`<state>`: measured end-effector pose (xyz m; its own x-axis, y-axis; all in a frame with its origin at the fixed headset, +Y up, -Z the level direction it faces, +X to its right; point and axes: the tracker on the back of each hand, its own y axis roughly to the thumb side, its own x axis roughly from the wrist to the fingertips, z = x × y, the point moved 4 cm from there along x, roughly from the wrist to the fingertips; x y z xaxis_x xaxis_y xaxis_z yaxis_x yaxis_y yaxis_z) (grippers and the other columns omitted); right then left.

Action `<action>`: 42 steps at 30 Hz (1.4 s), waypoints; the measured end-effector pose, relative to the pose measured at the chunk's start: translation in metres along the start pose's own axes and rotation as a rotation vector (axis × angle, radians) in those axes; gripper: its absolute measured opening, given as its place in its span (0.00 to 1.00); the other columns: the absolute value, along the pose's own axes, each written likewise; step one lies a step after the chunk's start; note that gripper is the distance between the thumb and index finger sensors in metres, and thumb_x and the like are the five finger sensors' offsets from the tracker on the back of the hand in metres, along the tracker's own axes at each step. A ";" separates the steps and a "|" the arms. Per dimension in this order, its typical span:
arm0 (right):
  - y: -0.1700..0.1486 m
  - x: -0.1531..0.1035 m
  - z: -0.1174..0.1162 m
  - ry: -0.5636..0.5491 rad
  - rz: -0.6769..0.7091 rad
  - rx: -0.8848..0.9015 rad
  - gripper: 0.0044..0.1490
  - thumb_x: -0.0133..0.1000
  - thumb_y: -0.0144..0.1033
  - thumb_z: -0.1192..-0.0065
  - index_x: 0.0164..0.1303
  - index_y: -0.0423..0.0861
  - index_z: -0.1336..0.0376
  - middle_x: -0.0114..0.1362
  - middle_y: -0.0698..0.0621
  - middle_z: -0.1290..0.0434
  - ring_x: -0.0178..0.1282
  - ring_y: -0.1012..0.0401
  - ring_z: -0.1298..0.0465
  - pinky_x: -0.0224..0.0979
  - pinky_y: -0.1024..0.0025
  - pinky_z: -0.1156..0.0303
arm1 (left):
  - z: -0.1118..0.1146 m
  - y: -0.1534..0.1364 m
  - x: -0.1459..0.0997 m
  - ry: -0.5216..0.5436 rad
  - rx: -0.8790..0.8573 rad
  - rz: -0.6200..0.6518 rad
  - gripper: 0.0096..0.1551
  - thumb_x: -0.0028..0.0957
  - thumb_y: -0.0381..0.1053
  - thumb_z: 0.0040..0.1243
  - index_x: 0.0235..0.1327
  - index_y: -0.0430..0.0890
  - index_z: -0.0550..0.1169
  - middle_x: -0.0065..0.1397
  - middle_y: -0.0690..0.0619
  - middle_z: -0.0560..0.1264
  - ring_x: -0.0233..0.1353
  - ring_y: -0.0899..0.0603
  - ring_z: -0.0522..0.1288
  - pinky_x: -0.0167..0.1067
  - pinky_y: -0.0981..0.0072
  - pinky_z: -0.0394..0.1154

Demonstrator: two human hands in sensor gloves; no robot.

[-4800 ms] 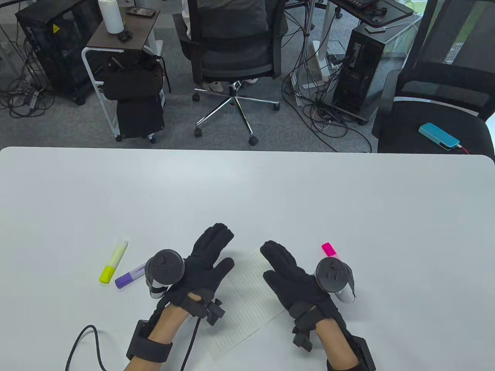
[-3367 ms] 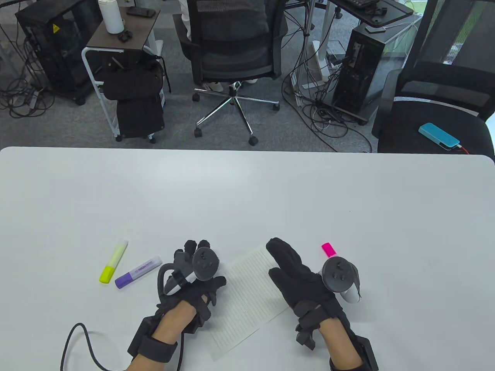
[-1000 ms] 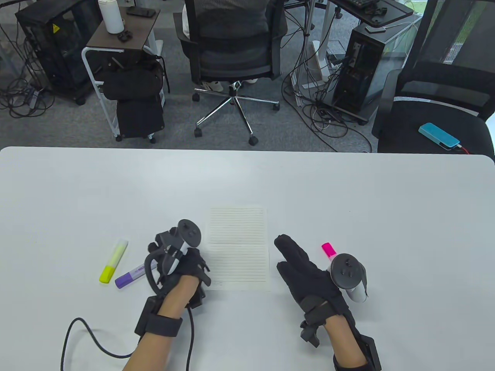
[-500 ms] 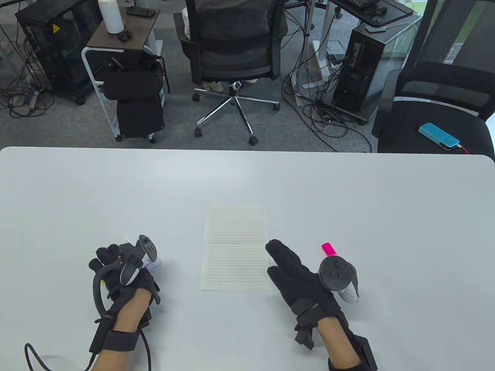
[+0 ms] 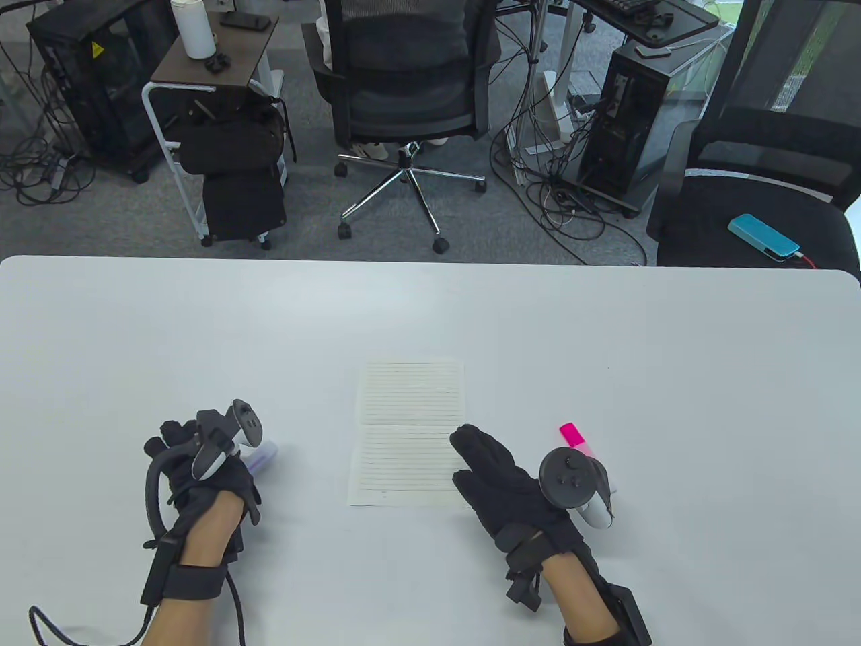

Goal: Apply highlighter ink on paper

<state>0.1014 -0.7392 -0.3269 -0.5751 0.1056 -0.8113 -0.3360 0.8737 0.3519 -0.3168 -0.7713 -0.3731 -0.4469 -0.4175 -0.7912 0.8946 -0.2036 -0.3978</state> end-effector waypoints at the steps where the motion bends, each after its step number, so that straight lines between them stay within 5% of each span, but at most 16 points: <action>1: 0.000 0.000 -0.001 0.002 -0.003 -0.002 0.43 0.71 0.59 0.57 0.89 0.50 0.61 0.94 0.40 0.64 0.88 0.33 0.65 0.77 0.24 0.67 | -0.001 0.000 -0.001 0.018 0.015 -0.002 0.30 0.39 0.57 0.71 0.57 0.56 0.80 0.82 0.45 0.40 0.79 0.31 0.31 0.69 0.27 0.31; 6: 0.002 0.000 -0.003 0.003 0.002 -0.026 0.43 0.71 0.59 0.57 0.89 0.50 0.61 0.94 0.40 0.64 0.88 0.33 0.65 0.77 0.24 0.67 | -0.027 0.005 -0.034 0.214 -0.079 0.078 0.30 0.39 0.57 0.71 0.57 0.55 0.78 0.83 0.46 0.42 0.80 0.31 0.34 0.70 0.28 0.33; 10: 0.009 0.000 -0.006 -0.002 0.030 -0.046 0.42 0.71 0.59 0.56 0.89 0.55 0.63 0.94 0.42 0.64 0.88 0.34 0.65 0.77 0.24 0.67 | -0.044 0.042 -0.082 0.414 -0.094 0.416 0.30 0.39 0.57 0.70 0.56 0.56 0.76 0.81 0.48 0.60 0.82 0.33 0.49 0.73 0.29 0.45; 12: 0.014 0.000 -0.010 -0.011 0.064 -0.063 0.40 0.71 0.57 0.54 0.88 0.67 0.66 0.95 0.47 0.63 0.89 0.34 0.64 0.77 0.24 0.66 | -0.040 0.059 -0.099 0.420 -0.176 0.515 0.30 0.39 0.56 0.71 0.56 0.55 0.76 0.76 0.46 0.70 0.81 0.34 0.59 0.73 0.29 0.51; 17: 0.031 0.003 -0.024 0.017 0.124 -0.174 0.41 0.72 0.54 0.48 0.88 0.68 0.64 0.95 0.47 0.62 0.90 0.36 0.62 0.78 0.24 0.63 | -0.030 0.098 -0.130 0.350 -0.281 0.785 0.30 0.40 0.56 0.69 0.58 0.56 0.74 0.59 0.54 0.83 0.64 0.41 0.82 0.67 0.37 0.71; 21: 0.032 0.006 -0.034 0.045 0.122 -0.234 0.40 0.71 0.52 0.44 0.88 0.67 0.60 0.95 0.47 0.58 0.89 0.36 0.58 0.79 0.24 0.59 | -0.019 0.120 -0.148 0.322 -0.294 0.979 0.30 0.42 0.57 0.62 0.61 0.57 0.71 0.59 0.55 0.80 0.59 0.43 0.83 0.64 0.39 0.73; 23: 0.031 0.007 -0.039 0.057 0.114 -0.262 0.39 0.71 0.50 0.41 0.87 0.65 0.57 0.92 0.45 0.52 0.86 0.37 0.47 0.79 0.26 0.52 | -0.016 0.128 -0.154 0.313 -0.370 1.052 0.31 0.42 0.56 0.59 0.62 0.54 0.70 0.59 0.54 0.79 0.56 0.44 0.84 0.62 0.40 0.75; 28: 0.034 0.010 -0.042 -0.007 0.134 -0.313 0.33 0.70 0.42 0.38 0.82 0.57 0.50 0.76 0.45 0.34 0.64 0.47 0.26 0.73 0.37 0.34 | -0.010 0.138 -0.165 0.298 -0.415 1.118 0.33 0.44 0.56 0.54 0.64 0.51 0.67 0.58 0.54 0.77 0.48 0.47 0.84 0.59 0.42 0.76; 33: 0.034 0.010 -0.043 -0.037 0.146 -0.283 0.31 0.68 0.40 0.35 0.79 0.52 0.44 0.66 0.45 0.27 0.51 0.52 0.22 0.69 0.44 0.29 | -0.005 0.142 -0.159 0.270 -0.458 1.168 0.35 0.44 0.57 0.52 0.67 0.49 0.68 0.60 0.53 0.79 0.45 0.50 0.84 0.58 0.42 0.77; 37: 0.034 0.010 -0.039 -0.047 0.156 -0.178 0.29 0.67 0.39 0.35 0.77 0.51 0.41 0.63 0.44 0.25 0.47 0.53 0.22 0.68 0.44 0.28 | -0.011 0.139 -0.150 0.212 -0.650 1.238 0.33 0.41 0.60 0.58 0.58 0.46 0.76 0.40 0.59 0.86 0.28 0.55 0.83 0.47 0.49 0.82; 42: 0.039 0.008 -0.035 -0.061 0.182 -0.199 0.27 0.65 0.39 0.35 0.75 0.52 0.39 0.62 0.43 0.23 0.45 0.53 0.20 0.69 0.45 0.27 | -0.017 0.139 -0.146 0.208 -0.691 1.271 0.32 0.39 0.63 0.63 0.53 0.48 0.81 0.28 0.61 0.89 0.16 0.58 0.81 0.37 0.54 0.86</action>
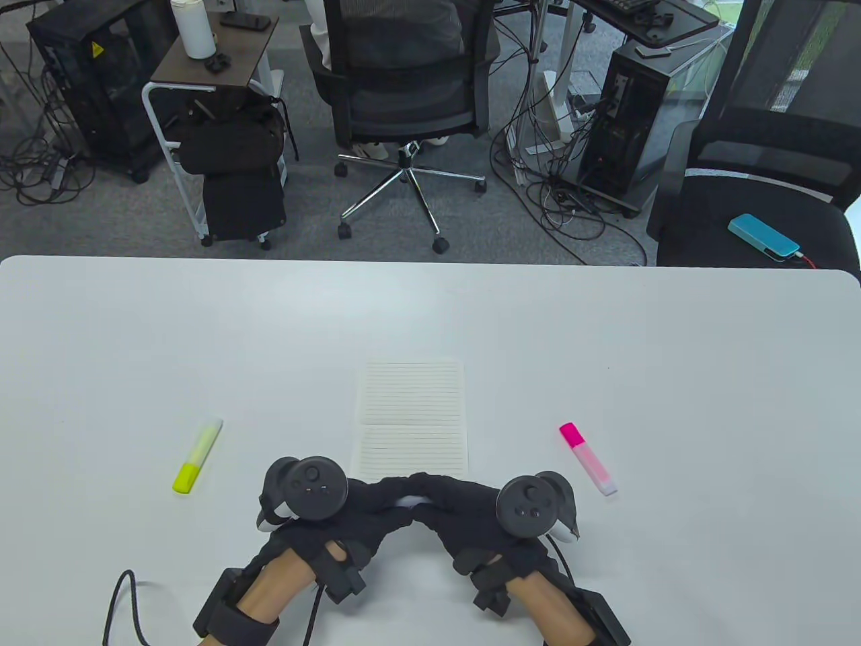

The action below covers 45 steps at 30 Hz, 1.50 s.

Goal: Apply highlighter ink on paper

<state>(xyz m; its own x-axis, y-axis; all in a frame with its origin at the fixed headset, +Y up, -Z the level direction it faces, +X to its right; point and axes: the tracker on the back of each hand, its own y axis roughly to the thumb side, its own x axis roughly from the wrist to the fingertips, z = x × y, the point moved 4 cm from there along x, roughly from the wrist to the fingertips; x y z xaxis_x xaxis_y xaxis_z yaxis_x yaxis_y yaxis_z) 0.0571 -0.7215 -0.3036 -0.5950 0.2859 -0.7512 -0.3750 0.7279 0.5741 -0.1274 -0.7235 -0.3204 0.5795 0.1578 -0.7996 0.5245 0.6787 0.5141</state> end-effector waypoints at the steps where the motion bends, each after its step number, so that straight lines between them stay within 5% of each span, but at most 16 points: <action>1: 0.001 -0.003 0.005 -0.021 0.009 0.008 0.27 0.65 0.37 0.33 0.75 0.53 0.39 0.63 0.43 0.23 0.46 0.52 0.21 0.70 0.45 0.28 | 0.000 -0.004 -0.006 0.019 0.020 -0.031 0.31 0.38 0.67 0.66 0.52 0.54 0.82 0.22 0.64 0.88 0.11 0.61 0.80 0.33 0.58 0.88; 3: 0.007 -0.001 0.007 -0.014 0.034 -0.078 0.28 0.64 0.37 0.33 0.74 0.54 0.38 0.64 0.44 0.23 0.46 0.52 0.20 0.70 0.45 0.28 | -0.005 -0.005 0.000 0.031 -0.032 -0.003 0.32 0.37 0.67 0.69 0.51 0.53 0.84 0.17 0.64 0.88 0.07 0.61 0.79 0.27 0.58 0.89; 5: 0.009 -0.001 0.010 -0.016 0.039 -0.065 0.27 0.66 0.39 0.32 0.75 0.52 0.38 0.63 0.44 0.23 0.46 0.52 0.20 0.70 0.45 0.28 | -0.008 -0.006 0.000 0.036 -0.008 0.001 0.34 0.38 0.70 0.66 0.52 0.52 0.83 0.21 0.66 0.88 0.12 0.60 0.80 0.34 0.57 0.88; 8: 0.005 -0.004 0.019 -0.056 0.027 -0.050 0.27 0.67 0.39 0.34 0.76 0.51 0.39 0.62 0.43 0.23 0.46 0.52 0.20 0.69 0.44 0.28 | -0.016 -0.016 -0.009 0.028 0.132 -0.078 0.50 0.38 0.81 0.47 0.65 0.49 0.74 0.42 0.60 0.86 0.30 0.54 0.84 0.50 0.48 0.82; 10: -0.003 -0.009 0.032 -0.112 -0.012 -0.029 0.27 0.67 0.39 0.35 0.77 0.52 0.39 0.62 0.43 0.24 0.45 0.51 0.21 0.68 0.43 0.28 | -0.032 -0.030 -0.019 0.076 0.231 -0.184 0.50 0.42 0.78 0.37 0.69 0.48 0.68 0.50 0.57 0.83 0.38 0.50 0.83 0.56 0.43 0.78; 14: -0.013 -0.013 0.043 -0.151 -0.078 -0.037 0.27 0.67 0.38 0.35 0.77 0.52 0.39 0.62 0.42 0.24 0.46 0.51 0.21 0.68 0.43 0.28 | -0.055 -0.060 -0.030 0.100 0.418 -0.441 0.40 0.49 0.64 0.44 0.73 0.47 0.63 0.59 0.53 0.78 0.48 0.47 0.81 0.62 0.38 0.71; 21: -0.024 -0.012 0.035 -0.093 -0.158 -0.075 0.28 0.67 0.37 0.35 0.78 0.50 0.39 0.66 0.41 0.25 0.51 0.48 0.20 0.69 0.41 0.30 | -0.043 -0.097 -0.034 -0.131 0.578 -0.710 0.34 0.48 0.51 0.56 0.72 0.58 0.67 0.69 0.56 0.70 0.64 0.41 0.71 0.70 0.34 0.59; 32: -0.033 -0.010 0.027 -0.033 -0.231 -0.155 0.29 0.68 0.35 0.37 0.79 0.51 0.42 0.73 0.42 0.29 0.60 0.45 0.23 0.71 0.39 0.32 | -0.023 -0.108 -0.028 -0.279 0.636 -0.753 0.40 0.44 0.41 0.61 0.73 0.53 0.63 0.74 0.52 0.62 0.70 0.39 0.66 0.70 0.37 0.60; 45: -0.032 -0.010 0.031 -0.041 -0.271 -0.165 0.28 0.68 0.36 0.37 0.79 0.52 0.40 0.68 0.40 0.26 0.54 0.47 0.21 0.68 0.41 0.30 | -0.025 -0.105 -0.033 -0.268 0.583 -0.773 0.44 0.45 0.50 0.59 0.75 0.51 0.54 0.80 0.47 0.50 0.77 0.34 0.56 0.72 0.35 0.56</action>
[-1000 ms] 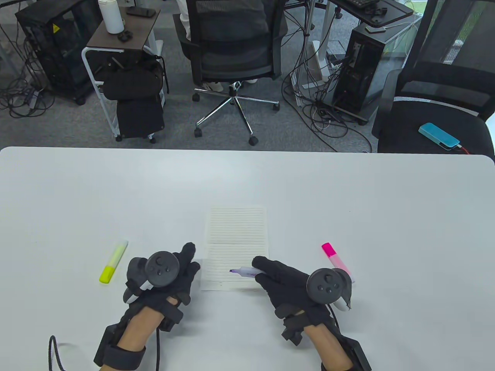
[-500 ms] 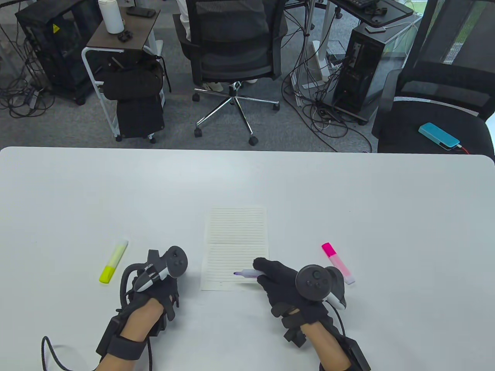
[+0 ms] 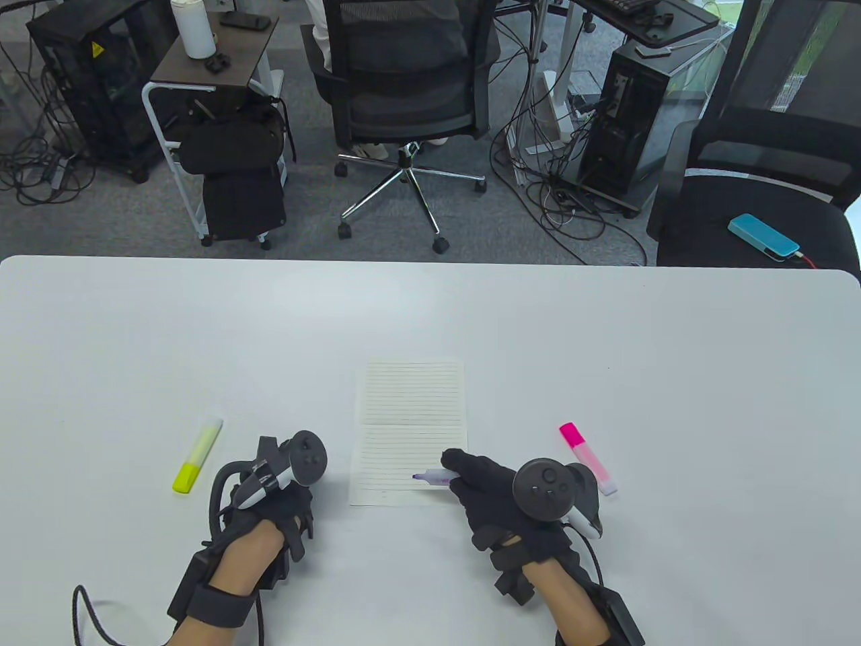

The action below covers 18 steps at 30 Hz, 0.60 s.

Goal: Apply highlighter ink on paper

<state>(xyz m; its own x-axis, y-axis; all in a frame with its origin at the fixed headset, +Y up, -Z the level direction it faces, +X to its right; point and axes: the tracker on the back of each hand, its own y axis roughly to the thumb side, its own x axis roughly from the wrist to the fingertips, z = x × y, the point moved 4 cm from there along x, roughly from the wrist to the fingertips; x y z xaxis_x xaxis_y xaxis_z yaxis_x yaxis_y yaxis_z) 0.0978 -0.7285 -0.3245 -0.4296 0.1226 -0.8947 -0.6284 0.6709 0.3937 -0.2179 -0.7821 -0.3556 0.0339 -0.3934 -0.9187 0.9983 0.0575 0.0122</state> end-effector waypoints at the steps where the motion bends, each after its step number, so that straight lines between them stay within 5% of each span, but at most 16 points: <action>1: 0.001 0.000 0.002 -0.014 -0.003 -0.016 0.28 0.67 0.36 0.37 0.79 0.52 0.39 0.67 0.40 0.26 0.53 0.48 0.21 0.68 0.41 0.30 | -0.004 0.000 -0.004 0.022 -0.006 -0.006 0.45 0.46 0.52 0.58 0.75 0.51 0.53 0.80 0.46 0.48 0.78 0.33 0.54 0.72 0.35 0.55; 7: 0.014 0.004 0.014 -0.051 0.015 0.013 0.27 0.68 0.36 0.37 0.79 0.52 0.39 0.68 0.40 0.26 0.53 0.47 0.21 0.68 0.42 0.30 | -0.021 0.034 -0.026 0.182 -0.015 0.182 0.42 0.47 0.58 0.54 0.76 0.52 0.58 0.82 0.47 0.48 0.80 0.32 0.50 0.73 0.32 0.51; 12: 0.030 0.016 0.018 -0.077 0.008 -0.023 0.27 0.68 0.36 0.37 0.78 0.52 0.39 0.68 0.40 0.26 0.52 0.48 0.21 0.67 0.43 0.29 | -0.005 0.070 -0.030 0.117 -0.013 0.349 0.39 0.47 0.59 0.53 0.76 0.57 0.62 0.84 0.52 0.49 0.82 0.32 0.48 0.73 0.31 0.47; 18: 0.013 0.029 -0.008 0.018 -0.072 -0.034 0.25 0.68 0.37 0.36 0.76 0.50 0.36 0.63 0.39 0.24 0.47 0.50 0.20 0.64 0.44 0.28 | 0.016 0.082 -0.025 0.033 0.060 0.336 0.40 0.47 0.60 0.54 0.76 0.60 0.60 0.84 0.51 0.50 0.82 0.32 0.46 0.73 0.31 0.47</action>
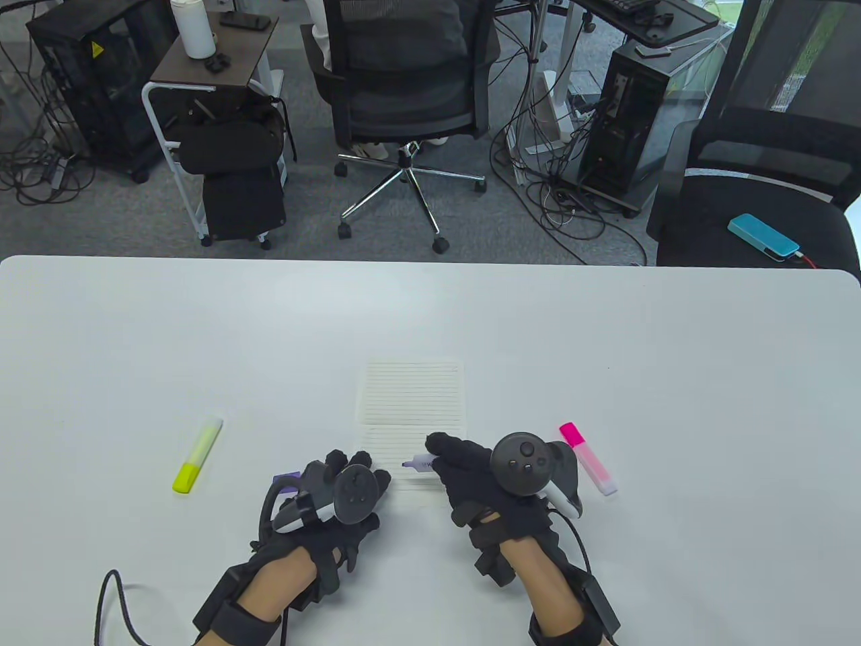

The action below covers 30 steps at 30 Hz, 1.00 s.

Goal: Apply highlighter ink on paper

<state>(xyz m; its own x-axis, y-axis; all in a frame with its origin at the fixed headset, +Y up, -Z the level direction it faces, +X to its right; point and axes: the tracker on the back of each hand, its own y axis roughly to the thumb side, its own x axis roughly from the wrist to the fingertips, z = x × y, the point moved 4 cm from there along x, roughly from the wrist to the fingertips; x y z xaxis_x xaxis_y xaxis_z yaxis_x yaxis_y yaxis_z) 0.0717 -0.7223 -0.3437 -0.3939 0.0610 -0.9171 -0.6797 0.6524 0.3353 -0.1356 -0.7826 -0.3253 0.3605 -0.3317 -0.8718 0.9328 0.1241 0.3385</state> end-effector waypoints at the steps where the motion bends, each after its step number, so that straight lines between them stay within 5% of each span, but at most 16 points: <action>1: -0.001 0.000 -0.003 -0.007 0.004 -0.037 0.25 0.68 0.38 0.36 0.76 0.50 0.36 0.63 0.39 0.24 0.47 0.50 0.20 0.65 0.44 0.28 | 0.002 0.001 0.001 -0.021 0.003 0.003 0.39 0.47 0.60 0.54 0.76 0.61 0.61 0.84 0.51 0.50 0.82 0.32 0.47 0.73 0.32 0.47; 8: -0.003 0.001 -0.023 -0.003 0.029 -0.139 0.26 0.68 0.38 0.38 0.77 0.51 0.38 0.65 0.40 0.25 0.49 0.50 0.21 0.66 0.44 0.28 | 0.007 -0.001 0.003 -0.067 -0.025 0.000 0.40 0.46 0.62 0.55 0.75 0.60 0.61 0.83 0.52 0.51 0.82 0.32 0.48 0.73 0.32 0.47; 30: -0.006 0.004 -0.032 0.047 -0.005 -0.203 0.25 0.68 0.38 0.38 0.77 0.51 0.38 0.66 0.40 0.25 0.50 0.49 0.21 0.67 0.44 0.28 | 0.007 -0.001 0.004 -0.070 -0.042 0.003 0.39 0.47 0.62 0.55 0.75 0.60 0.61 0.83 0.51 0.51 0.81 0.32 0.48 0.73 0.32 0.47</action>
<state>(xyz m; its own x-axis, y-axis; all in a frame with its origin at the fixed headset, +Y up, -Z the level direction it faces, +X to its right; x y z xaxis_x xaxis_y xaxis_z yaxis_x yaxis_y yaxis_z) 0.0541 -0.7502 -0.3427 -0.4156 0.0196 -0.9093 -0.7904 0.4869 0.3718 -0.1353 -0.7908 -0.3271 0.3632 -0.3957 -0.8435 0.9316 0.1636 0.3244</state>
